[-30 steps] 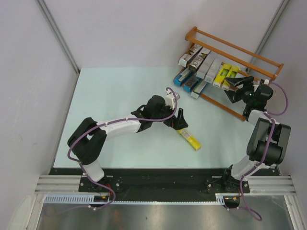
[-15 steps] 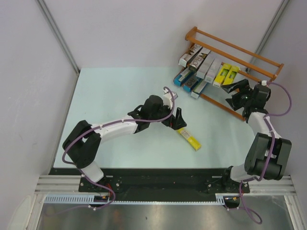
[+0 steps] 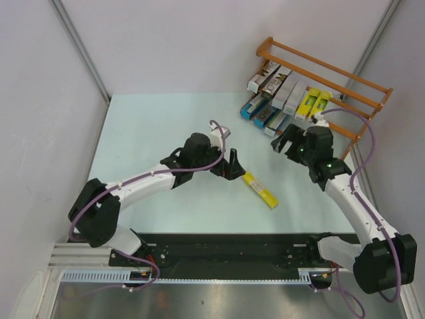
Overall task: Place and organize the toothpastes onto the shelf
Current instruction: Place the toothpaste on the shelf, then pick up the toothpaste from the center of the board.
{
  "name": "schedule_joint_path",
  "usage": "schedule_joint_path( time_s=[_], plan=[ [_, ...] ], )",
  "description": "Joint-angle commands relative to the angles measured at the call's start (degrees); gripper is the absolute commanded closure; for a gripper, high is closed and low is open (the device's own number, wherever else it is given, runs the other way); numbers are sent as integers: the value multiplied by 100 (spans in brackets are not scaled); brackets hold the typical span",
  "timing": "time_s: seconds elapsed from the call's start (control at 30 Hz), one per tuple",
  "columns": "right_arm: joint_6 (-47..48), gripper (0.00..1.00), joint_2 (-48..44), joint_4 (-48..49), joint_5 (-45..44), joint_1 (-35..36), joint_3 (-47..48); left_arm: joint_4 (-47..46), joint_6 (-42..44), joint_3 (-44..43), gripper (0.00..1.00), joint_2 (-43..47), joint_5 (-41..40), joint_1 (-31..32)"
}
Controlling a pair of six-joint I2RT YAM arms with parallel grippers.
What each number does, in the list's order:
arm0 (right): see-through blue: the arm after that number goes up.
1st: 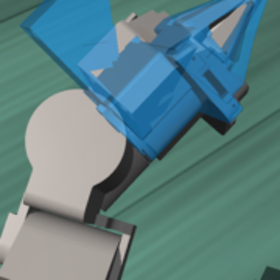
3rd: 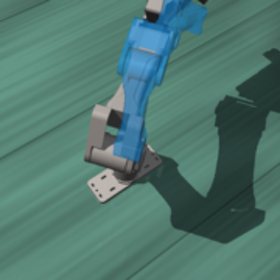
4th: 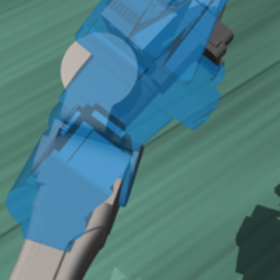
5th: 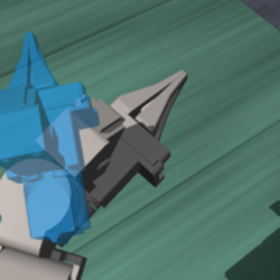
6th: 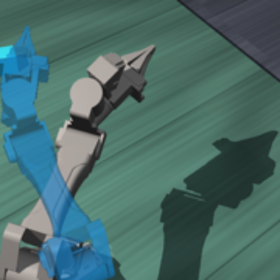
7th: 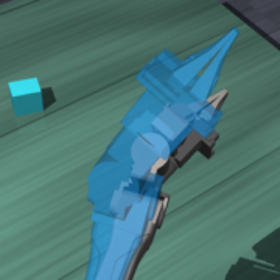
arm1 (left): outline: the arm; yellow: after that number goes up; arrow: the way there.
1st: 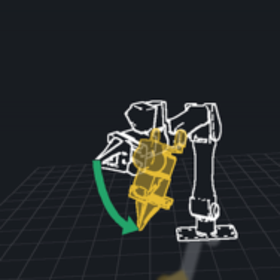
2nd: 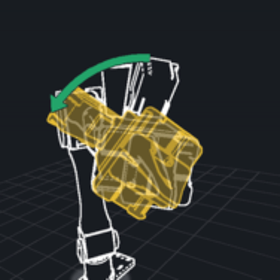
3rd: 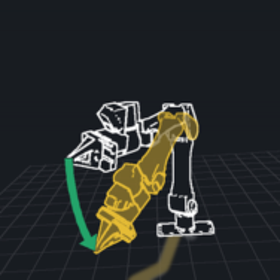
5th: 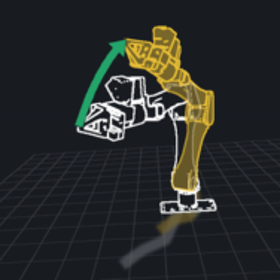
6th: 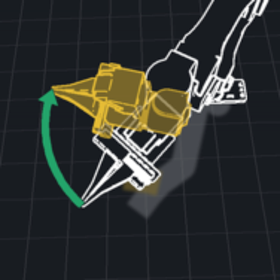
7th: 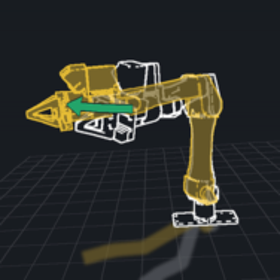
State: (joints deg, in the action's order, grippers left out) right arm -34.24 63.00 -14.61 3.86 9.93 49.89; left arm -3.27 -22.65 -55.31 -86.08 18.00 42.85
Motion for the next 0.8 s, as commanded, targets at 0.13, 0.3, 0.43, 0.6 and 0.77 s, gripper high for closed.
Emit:
schedule_joint_path(
  time_s=[0.13, 0.3, 0.43, 0.6, 0.77],
  plan=[
    [339, 4, -87, -1237, -2195, 2178, -409, -148, -380, 459, 0, 750, 740, -514],
    [67, 5, 247, -1360, -2574, 3065, -612, -139, -380, 600, 0, 777, 880, -638],
    [-126, 10, 502, -1448, -2740, 3488, -700, -244, -424, 732, 0, 681, 1056, -708],
    [-390, 12, 870, -1676, -3110, 3867, -700, -341, -477, 820, 0, 575, 1144, -769],
    [-724, 16, 1302, -1879, -3488, 3990, -709, -271, -459, 934, 0, 663, 1118, -804]
  ],
)
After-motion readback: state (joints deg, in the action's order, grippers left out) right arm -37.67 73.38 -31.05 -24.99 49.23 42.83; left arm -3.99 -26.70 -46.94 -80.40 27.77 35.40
